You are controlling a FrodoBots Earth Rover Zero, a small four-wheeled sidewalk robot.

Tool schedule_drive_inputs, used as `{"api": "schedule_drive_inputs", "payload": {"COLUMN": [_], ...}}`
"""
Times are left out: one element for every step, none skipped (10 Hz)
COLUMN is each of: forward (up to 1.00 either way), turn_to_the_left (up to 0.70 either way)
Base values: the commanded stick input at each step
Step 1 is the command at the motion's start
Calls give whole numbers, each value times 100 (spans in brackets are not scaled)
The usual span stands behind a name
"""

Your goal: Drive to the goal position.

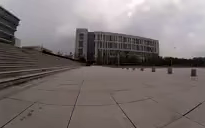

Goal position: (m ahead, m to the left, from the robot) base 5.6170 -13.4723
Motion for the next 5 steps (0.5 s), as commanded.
{"api": "schedule_drive_inputs", "payload": {"forward": [0,39,70,70,70], "turn_to_the_left": [0,0,0,-15,-26]}}
